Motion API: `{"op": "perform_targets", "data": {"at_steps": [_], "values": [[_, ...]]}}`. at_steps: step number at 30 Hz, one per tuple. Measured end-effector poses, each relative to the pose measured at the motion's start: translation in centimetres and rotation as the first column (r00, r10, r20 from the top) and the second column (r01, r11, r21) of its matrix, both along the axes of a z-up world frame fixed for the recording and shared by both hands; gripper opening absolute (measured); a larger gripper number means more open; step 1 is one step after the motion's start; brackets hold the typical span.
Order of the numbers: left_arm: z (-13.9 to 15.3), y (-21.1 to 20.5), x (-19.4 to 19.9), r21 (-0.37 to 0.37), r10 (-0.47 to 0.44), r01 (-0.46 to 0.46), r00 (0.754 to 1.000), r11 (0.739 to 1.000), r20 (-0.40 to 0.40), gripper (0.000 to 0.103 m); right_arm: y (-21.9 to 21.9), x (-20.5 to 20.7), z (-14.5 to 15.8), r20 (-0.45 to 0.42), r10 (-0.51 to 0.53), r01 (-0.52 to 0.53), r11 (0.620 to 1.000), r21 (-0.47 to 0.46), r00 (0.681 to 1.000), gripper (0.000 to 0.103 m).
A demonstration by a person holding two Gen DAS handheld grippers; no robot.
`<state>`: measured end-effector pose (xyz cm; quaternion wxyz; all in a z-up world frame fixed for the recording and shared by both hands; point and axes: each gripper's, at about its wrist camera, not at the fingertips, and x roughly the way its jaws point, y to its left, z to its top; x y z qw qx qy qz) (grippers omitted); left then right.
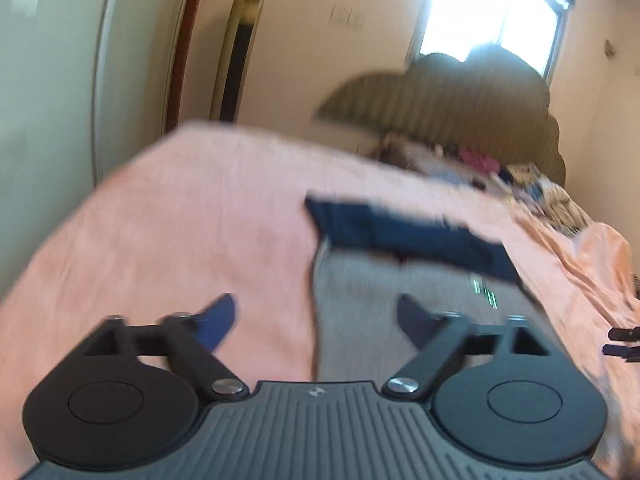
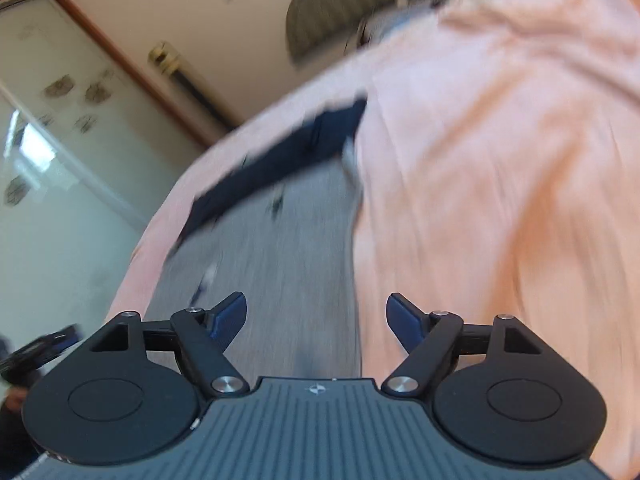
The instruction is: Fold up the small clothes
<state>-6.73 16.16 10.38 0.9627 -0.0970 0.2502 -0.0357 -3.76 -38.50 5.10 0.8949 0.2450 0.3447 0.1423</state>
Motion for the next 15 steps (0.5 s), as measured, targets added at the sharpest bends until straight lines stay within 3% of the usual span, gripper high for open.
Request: {"op": "perform_targets", "data": {"at_steps": [3, 5, 7, 8, 10, 11, 12, 15], "values": [[-1.9, -7.5, 6.4, 0.114, -0.002, -0.005, 0.998, 0.994, 0.061, 0.092, 5.4, 7.3, -0.9, 0.057, -0.004, 0.008, 0.997, -0.071, 0.998, 0.079], [-4.3, -12.7, 9.8, 0.246, -0.024, 0.007, 0.997, 0.969, 0.067, 0.091, 10.5, 12.0, -2.7, 0.056, 0.009, 0.004, 0.975, -0.221, 0.998, 0.078], [-7.0, -15.7, 12.9, 0.301, -0.059, 0.063, 0.998, 0.952, -0.025, 0.091, 14.3, 14.9, -4.9, 0.038, 0.021, -0.004, 0.914, -0.406, 0.999, 0.078], [-8.3, -16.3, 13.9, 0.307, -0.058, 0.076, 0.996, 0.949, -0.067, 0.091, 15.6, 15.7, -6.0, 0.023, 0.008, 0.004, 0.877, -0.480, 1.000, 0.079], [-11.2, -16.2, 15.2, 0.304, -0.041, 0.098, 0.981, 0.947, -0.188, 0.092, 16.7, 15.6, -7.5, 0.070, -0.001, 0.039, 0.836, -0.548, 0.998, 0.093], [-11.4, -15.1, 14.7, 0.240, -0.048, 0.087, 0.986, 0.967, -0.162, 0.092, 16.3, 15.3, -7.8, 0.066, -0.005, 0.039, 0.843, -0.537, 0.998, 0.101], [-11.4, -14.3, 14.7, 0.204, -0.061, 0.098, 0.982, 0.974, -0.178, 0.093, 15.7, 15.0, -7.8, 0.067, -0.004, 0.039, 0.852, -0.522, 0.998, 0.102], [-11.6, -12.8, 13.8, 0.202, -0.097, 0.133, 0.979, 0.970, -0.180, 0.098, 12.1, 13.5, -7.8, 0.076, -0.012, 0.048, 0.864, -0.502, 0.997, 0.102]]}}
